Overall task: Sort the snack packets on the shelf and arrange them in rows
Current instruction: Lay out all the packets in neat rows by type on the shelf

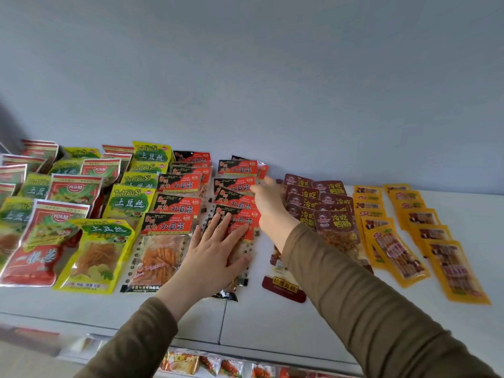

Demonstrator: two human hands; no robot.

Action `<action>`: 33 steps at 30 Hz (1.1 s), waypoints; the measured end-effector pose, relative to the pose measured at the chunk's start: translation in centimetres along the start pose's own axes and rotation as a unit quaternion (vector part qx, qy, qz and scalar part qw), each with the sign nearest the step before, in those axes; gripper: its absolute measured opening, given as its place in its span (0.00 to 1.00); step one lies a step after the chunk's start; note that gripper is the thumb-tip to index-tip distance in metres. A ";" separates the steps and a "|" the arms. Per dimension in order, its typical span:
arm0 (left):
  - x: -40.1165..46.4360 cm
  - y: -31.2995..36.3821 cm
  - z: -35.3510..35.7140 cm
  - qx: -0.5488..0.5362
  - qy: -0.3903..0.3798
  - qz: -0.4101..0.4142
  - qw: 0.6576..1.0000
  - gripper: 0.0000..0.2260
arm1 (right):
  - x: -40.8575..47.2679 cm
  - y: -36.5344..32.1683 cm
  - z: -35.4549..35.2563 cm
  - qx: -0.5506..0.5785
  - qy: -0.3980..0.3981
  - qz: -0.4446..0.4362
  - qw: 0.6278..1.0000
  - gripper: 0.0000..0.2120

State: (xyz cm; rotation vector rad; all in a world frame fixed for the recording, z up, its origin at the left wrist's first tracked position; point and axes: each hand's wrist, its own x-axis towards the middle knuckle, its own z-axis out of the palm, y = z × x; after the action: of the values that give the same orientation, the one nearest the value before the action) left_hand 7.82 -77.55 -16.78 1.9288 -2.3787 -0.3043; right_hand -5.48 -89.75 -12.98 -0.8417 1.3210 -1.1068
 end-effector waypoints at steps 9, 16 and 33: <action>-0.1 0.2 0.6 -0.004 0.040 -0.024 0.999 0.32 | 1.7 0.0 -0.2 0.013 -0.103 -0.004 0.995 0.23; -0.5 0.5 0.4 -0.069 0.084 -0.028 0.994 0.32 | 1.8 1.5 0.3 0.022 -0.075 0.045 0.996 0.19; -1.4 -0.4 0.4 -0.035 0.061 -0.018 0.997 0.33 | 5.3 2.2 2.0 -0.149 0.012 -0.125 0.981 0.18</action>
State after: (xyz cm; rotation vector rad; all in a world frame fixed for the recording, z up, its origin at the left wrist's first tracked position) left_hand 8.43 -76.25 -17.16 1.9038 -2.2292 -0.2597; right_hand -3.66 -94.39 -16.45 -1.2478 1.4509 -1.1292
